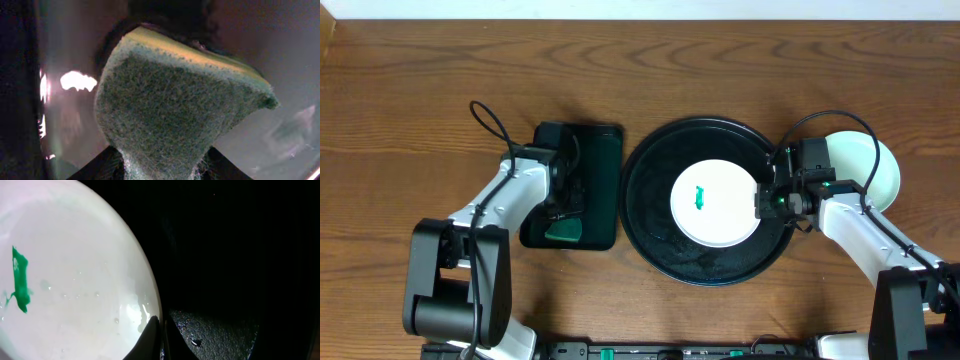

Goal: Clean dirty plates on tray and stack at the side
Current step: 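Lift the sponge above the basin with the left gripper to drip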

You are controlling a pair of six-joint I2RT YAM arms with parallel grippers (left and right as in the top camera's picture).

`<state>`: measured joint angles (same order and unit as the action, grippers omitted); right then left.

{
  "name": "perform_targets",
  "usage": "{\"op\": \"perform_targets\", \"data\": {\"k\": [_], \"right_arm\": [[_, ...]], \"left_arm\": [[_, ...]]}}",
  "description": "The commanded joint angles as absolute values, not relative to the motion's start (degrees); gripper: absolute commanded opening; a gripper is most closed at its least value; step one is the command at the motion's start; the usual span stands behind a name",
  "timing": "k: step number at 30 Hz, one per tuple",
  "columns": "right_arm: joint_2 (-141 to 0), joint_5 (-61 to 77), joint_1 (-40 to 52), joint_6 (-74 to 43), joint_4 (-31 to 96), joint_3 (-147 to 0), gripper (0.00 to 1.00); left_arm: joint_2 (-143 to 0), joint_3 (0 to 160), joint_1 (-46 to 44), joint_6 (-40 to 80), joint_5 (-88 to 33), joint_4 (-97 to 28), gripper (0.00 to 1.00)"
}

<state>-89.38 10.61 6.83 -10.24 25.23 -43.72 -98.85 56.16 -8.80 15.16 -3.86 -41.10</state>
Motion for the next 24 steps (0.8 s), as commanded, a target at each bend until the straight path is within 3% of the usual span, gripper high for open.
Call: {"op": "perform_targets", "data": {"k": [1, 4, 7, 9, 24], "right_arm": [[-88.40, 9.69, 7.18, -10.20, 25.17, -43.38, 0.03], [-88.40, 9.69, 7.18, -10.22, 25.15, -43.38, 0.03], [-88.40, 9.69, 7.18, -10.22, 25.15, -43.38, 0.03], [-88.40, 9.69, 7.18, -10.20, 25.15, -43.38, 0.03], [-88.40, 9.69, 7.18, -10.22, 25.26, -43.38, 0.03]], "left_arm": [[-99.20, 58.17, -8.58, 15.03, -2.52, -41.82, 0.46], [-99.20, 58.17, -8.58, 15.05, -2.52, -41.93, 0.47], [-99.15, 58.52, -8.58, 15.03, -2.52, -42.15, 0.59], [-99.15, 59.13, -8.58, 15.05, -2.52, -42.76, 0.61], [-99.11, 60.60, -8.58, 15.03, -2.31, -45.58, 0.55]]}}
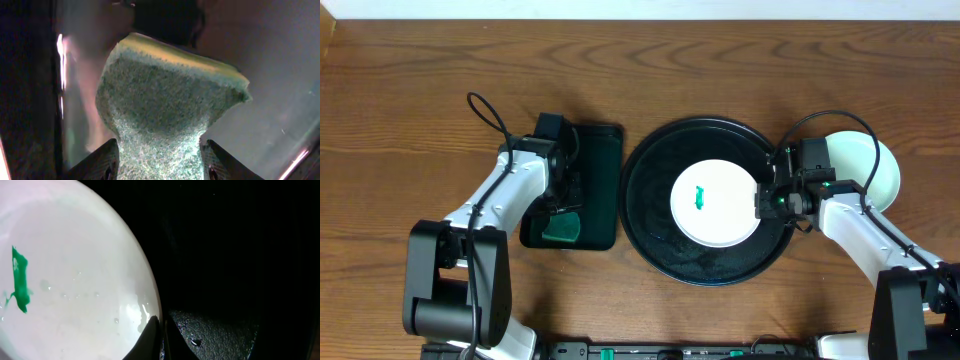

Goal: Clean dirty plates on tray and stack at the side
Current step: 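Lift the sponge above the basin with the left gripper to drip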

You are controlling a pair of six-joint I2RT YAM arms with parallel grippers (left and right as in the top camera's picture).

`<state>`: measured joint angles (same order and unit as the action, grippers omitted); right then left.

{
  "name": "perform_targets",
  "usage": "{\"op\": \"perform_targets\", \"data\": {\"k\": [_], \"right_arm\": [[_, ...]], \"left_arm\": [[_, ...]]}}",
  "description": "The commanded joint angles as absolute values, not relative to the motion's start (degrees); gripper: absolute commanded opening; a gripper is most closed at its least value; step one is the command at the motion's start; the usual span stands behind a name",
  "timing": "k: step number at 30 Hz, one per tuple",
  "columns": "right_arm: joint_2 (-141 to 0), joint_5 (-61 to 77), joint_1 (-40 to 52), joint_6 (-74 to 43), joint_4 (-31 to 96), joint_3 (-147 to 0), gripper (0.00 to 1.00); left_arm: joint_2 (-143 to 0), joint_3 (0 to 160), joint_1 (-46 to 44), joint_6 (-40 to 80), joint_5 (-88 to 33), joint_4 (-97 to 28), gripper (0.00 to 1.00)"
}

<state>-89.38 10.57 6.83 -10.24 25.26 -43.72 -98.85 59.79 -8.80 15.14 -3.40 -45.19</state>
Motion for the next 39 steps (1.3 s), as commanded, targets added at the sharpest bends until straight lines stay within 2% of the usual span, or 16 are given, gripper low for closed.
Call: {"op": "perform_targets", "data": {"k": [1, 19, 22, 24, 31, 34, 39], "right_arm": [[-88.40, 9.69, 7.18, -10.20, 25.26, -43.38, 0.03], [-88.40, 9.67, 7.18, -10.20, 25.23, -43.38, 0.03], [-88.40, 9.67, 7.18, -10.22, 25.21, -43.38, 0.03], [-88.40, 9.69, 7.18, -10.20, 25.21, -43.38, 0.03], [-88.40, 9.69, 7.18, -10.22, 25.23, -43.38, 0.03], [-88.40, 9.69, 7.18, -10.22, 25.23, -43.38, 0.04], [-88.40, 9.69, 7.18, -10.22, 25.23, -43.38, 0.04]], "left_arm": [[-99.13, 60.45, -8.60, 15.03, -2.31, -45.58, 0.55], [-99.15, 54.72, -8.60, 15.03, -2.31, -40.86, 0.48], [-99.15, 54.76, -8.58, 15.00, -2.33, -40.88, 0.34], [-99.15, 54.76, -8.58, 15.00, -2.33, -40.91, 0.32], [-99.15, 54.76, -8.58, 15.00, -2.35, -41.08, 0.32], [-99.15, 54.76, -8.58, 14.98, -2.33, -41.30, 0.39], [-99.11, 57.25, -8.43, 13.91, -2.33, -43.70, 0.40]]}}
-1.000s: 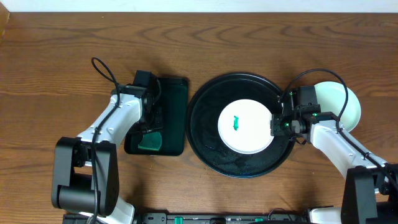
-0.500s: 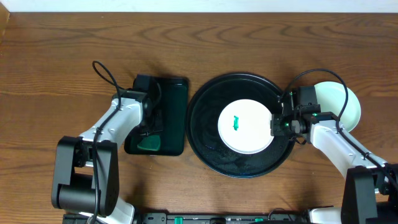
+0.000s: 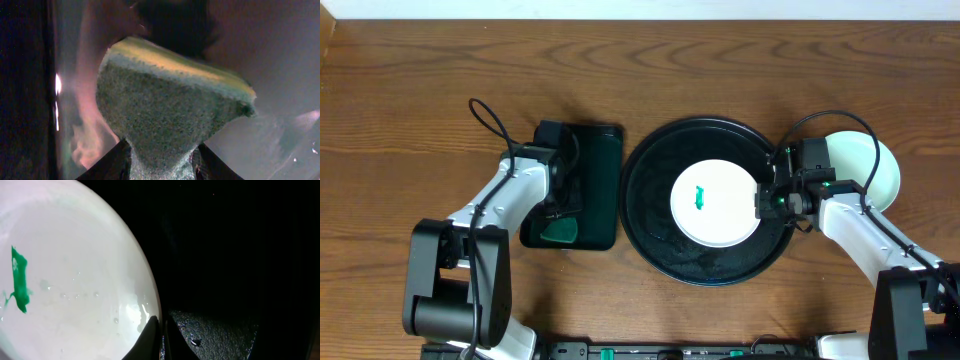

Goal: Clean dirty plates on tray and stack at the side
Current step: 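Lift the sponge above the basin with the left gripper to drip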

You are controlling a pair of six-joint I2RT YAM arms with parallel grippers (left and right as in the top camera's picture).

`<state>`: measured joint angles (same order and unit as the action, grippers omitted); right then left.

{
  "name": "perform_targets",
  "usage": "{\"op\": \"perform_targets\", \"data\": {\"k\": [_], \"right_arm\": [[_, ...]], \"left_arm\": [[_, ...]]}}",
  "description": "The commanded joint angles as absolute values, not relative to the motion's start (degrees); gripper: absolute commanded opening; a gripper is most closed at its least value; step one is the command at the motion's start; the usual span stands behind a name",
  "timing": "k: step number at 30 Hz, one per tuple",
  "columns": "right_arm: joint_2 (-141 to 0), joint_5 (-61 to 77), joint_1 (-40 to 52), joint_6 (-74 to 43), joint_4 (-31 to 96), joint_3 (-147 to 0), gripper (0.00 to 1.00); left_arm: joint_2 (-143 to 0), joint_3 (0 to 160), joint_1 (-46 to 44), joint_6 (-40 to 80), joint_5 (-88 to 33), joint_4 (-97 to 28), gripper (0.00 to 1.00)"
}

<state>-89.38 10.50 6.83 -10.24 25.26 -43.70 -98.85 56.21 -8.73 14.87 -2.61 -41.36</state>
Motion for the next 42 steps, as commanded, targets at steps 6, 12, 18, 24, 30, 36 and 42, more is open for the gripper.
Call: {"op": "perform_targets", "data": {"k": [6, 12, 18, 24, 30, 36, 42], "right_arm": [[-88.40, 9.69, 7.20, -10.20, 25.30, -43.38, 0.04], [-88.40, 9.69, 7.18, -10.20, 25.30, -43.38, 0.04], [-88.40, 9.69, 7.18, -10.20, 25.30, -43.38, 0.04], [-88.40, 9.69, 7.18, -10.20, 25.28, -43.38, 0.04], [-88.40, 9.69, 7.18, -10.20, 25.30, -43.38, 0.04], [-88.40, 9.69, 7.18, -10.20, 25.30, -43.38, 0.04], [-88.40, 9.69, 7.18, -10.20, 25.30, -43.38, 0.04]], "left_arm": [[-99.11, 61.45, -8.43, 13.93, -2.31, -47.75, 0.49], [-99.11, 61.30, -8.43, 13.98, -2.33, -47.79, 0.51], [-99.13, 59.77, -8.43, 13.96, -2.31, -47.70, 0.51], [-99.13, 59.55, -8.43, 13.96, -2.28, -47.68, 0.51], [-99.15, 58.72, -8.43, 13.96, -2.26, -46.61, 0.51], [-99.18, 56.97, -8.43, 13.98, -2.26, -44.40, 0.51], [-99.18, 56.69, -6.76, 14.02, -2.33, -43.88, 0.46]]}}
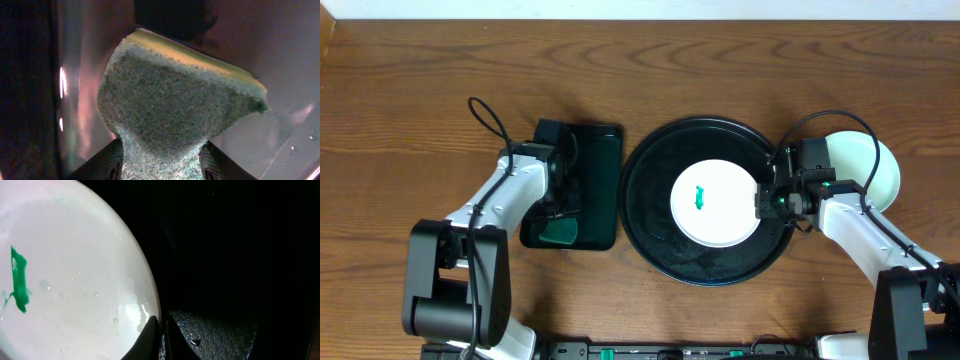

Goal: Clean dirty plates on tray and stack at the side
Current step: 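Lift the sponge above the basin with the left gripper to drip, then raise the sponge and move the left gripper toward the tray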

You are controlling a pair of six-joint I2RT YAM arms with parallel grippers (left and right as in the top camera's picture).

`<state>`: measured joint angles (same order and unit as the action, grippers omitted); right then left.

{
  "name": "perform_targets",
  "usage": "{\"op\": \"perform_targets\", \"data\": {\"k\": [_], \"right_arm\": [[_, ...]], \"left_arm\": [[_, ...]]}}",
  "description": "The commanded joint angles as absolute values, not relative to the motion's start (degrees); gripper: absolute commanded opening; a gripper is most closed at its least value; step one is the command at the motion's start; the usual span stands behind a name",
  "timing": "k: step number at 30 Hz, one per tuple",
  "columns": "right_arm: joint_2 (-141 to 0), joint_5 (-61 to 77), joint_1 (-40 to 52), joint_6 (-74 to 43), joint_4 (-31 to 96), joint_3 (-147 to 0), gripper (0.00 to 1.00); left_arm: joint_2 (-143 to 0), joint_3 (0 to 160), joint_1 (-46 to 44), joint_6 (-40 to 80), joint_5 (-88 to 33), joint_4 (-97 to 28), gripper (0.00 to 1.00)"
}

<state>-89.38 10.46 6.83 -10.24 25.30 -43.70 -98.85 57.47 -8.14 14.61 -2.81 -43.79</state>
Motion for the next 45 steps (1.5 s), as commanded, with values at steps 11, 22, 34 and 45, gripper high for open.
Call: {"op": "perform_targets", "data": {"k": [11, 22, 34, 45], "right_arm": [[-88.40, 9.69, 7.18, -10.20, 25.30, -43.38, 0.04], [-88.40, 9.69, 7.18, -10.20, 25.28, -43.38, 0.04], [-88.40, 9.69, 7.18, -10.20, 25.28, -43.38, 0.04], [-88.40, 9.69, 7.18, -10.22, 25.23, -43.38, 0.01]], "left_arm": [[-99.18, 55.22, -5.19, 13.93, -7.07, -43.33, 0.44], [-98.28, 55.55, -5.21, 13.93, -7.07, -42.57, 0.07], [-76.09, 57.58, -5.21, 13.98, -7.07, -40.45, 0.07], [-65.49, 57.49, -5.21, 13.98, -9.28, -40.95, 0.07]]}}
